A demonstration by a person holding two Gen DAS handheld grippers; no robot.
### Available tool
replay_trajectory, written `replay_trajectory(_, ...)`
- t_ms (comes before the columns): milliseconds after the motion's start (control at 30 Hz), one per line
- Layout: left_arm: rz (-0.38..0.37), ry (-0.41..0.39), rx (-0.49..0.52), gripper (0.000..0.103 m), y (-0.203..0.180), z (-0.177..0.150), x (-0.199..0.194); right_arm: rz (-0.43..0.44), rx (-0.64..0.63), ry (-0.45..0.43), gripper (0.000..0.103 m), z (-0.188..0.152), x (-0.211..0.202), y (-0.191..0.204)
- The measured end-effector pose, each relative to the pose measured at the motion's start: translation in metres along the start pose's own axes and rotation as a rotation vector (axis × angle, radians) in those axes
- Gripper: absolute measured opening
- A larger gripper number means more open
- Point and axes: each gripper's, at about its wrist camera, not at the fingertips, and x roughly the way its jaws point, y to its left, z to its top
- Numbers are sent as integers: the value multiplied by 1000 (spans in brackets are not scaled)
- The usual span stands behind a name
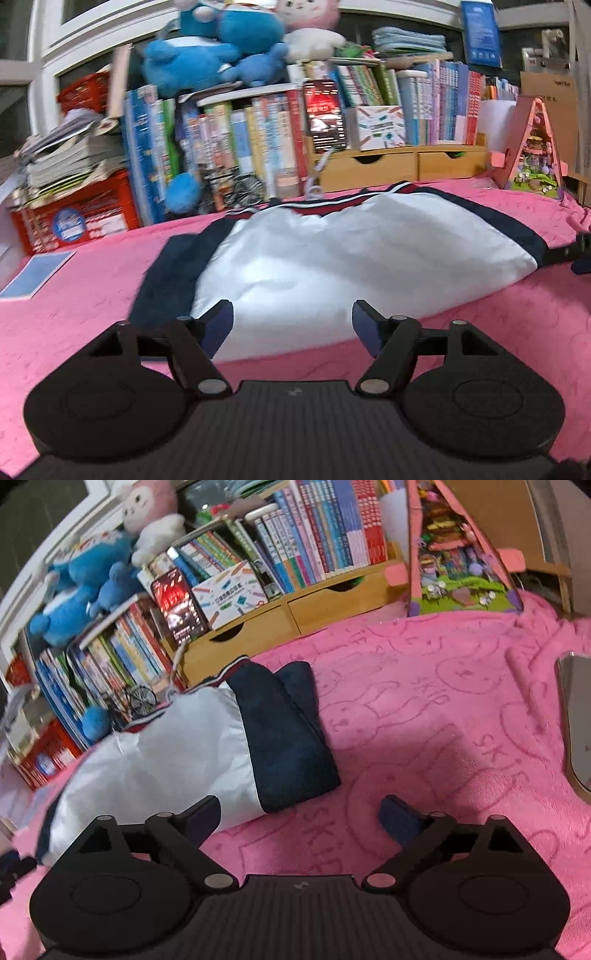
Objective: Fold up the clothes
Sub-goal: 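Grasp the navy jacket edge with the right gripper and fold it over the lining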
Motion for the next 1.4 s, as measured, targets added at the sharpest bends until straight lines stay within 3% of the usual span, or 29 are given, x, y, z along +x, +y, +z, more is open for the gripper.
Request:
replay_trajectory(167, -33, -5, 47, 71, -46, 14, 29, -54, -147, -23, 97, -14, 0, 17)
replay_trajectory(233, -6, 5, 76, 71, -59, 16, 42, -66, -169, -18, 99, -15, 0, 22)
replay_trajectory(433, -42, 131, 98, 83, -65, 6, 75, -33, -144, -18, 103, -14, -1, 19)
replay_trajectory(700, -52, 140, 83, 84, -61, 5, 74, -65, -145, 10, 103, -4, 8, 28)
replay_trajectory(900, -70, 150, 60, 85, -57, 5, 75, -32, 8, 34, 103, 28, 38, 25)
replay_trajectory(967, -74, 154, 52, 86, -56, 5, 76, 70, 117, 64, 103, 36, 42, 21)
replay_trajectory(1067, -86, 160, 38, 87, -54, 5, 77, 318, 273, 73, 103, 38, 36, 9)
replay_trajectory(1200, -100, 167, 23, 88, -52, 5, 78, 227, 337, 79, 101, 35, 40, 0)
replay_trajectory(1400, -104, 171, 19, 88, -52, 5, 79, 202, 425, 27, 98, 38, 49, -7)
